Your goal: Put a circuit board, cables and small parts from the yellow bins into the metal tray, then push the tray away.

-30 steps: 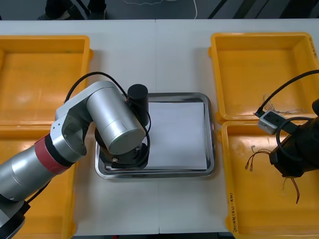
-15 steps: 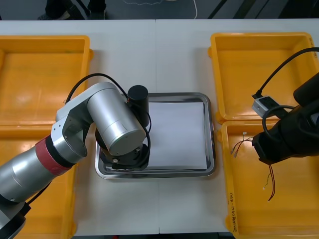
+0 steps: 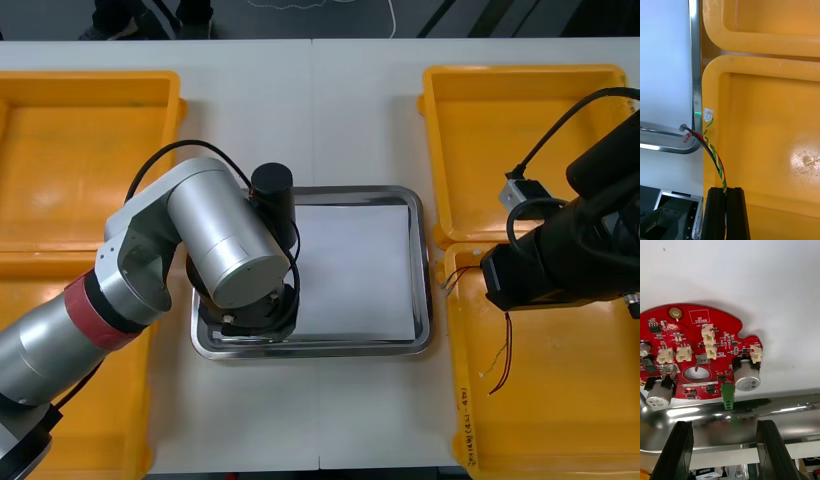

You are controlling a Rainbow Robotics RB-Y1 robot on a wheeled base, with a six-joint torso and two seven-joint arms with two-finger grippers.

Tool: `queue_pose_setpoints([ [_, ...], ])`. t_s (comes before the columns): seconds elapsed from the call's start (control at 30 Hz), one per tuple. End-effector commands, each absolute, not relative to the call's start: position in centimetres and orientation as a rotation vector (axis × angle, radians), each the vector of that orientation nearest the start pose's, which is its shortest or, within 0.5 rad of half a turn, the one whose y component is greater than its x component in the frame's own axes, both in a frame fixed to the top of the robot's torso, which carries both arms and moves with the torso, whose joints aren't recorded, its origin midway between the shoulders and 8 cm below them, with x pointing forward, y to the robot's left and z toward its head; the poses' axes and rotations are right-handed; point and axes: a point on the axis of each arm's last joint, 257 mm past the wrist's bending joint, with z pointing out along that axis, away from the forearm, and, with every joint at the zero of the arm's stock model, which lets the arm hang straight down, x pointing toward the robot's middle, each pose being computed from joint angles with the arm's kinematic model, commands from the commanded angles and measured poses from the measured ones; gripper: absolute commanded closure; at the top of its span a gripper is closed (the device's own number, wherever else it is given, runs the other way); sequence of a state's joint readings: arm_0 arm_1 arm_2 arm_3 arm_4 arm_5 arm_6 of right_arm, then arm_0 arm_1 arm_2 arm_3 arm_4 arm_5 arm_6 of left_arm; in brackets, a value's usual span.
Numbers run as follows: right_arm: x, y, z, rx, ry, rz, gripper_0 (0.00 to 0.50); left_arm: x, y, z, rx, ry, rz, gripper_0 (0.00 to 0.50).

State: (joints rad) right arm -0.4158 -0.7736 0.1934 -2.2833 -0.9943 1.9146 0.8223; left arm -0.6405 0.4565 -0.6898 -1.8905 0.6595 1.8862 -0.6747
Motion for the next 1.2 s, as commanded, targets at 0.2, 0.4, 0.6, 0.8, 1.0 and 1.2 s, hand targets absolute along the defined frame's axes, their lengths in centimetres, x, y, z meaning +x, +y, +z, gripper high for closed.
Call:
queue_pose_setpoints([
  [0.2, 35.6, -19.3, -18.3, -0.173, 2.801, 0.184, 0.500, 37.9, 10.0, -23.4, 0.287, 2.812, -0.042, 0.000],
  [0.4, 35.6, -18.9, -18.0, -0.215, 2.796, 0.193, 0.500, 38.9, 10.8, -20.2, 0.245, 2.730, -0.094, 0.000],
  [0.6, 35.4, -17.6, -16.9, -0.332, 2.783, 0.226, 0.500, 39.5, 12.5, -17.0, 0.170, 2.640, -0.141, 0.000],
  [0.8, 36.0, -15.8, -16.4, -0.588, 2.728, 0.178, 0.500, 39.6, 14.6, -14.3, 0.084, 2.559, -0.203, 0.000],
  [1.0, 37.3, -13.3, -16.8, -0.828, 2.665, 0.118, 0.500, 40.0, 16.8, -12.7, 0.049, 2.528, -0.188, 0.000],
  [1.2, 38.6, -11.1, -17.5, -1.062, 2.586, 0.030, 0.500, 40.2, 19.0, -11.1, 0.021, 2.522, -0.191, 0.000],
])
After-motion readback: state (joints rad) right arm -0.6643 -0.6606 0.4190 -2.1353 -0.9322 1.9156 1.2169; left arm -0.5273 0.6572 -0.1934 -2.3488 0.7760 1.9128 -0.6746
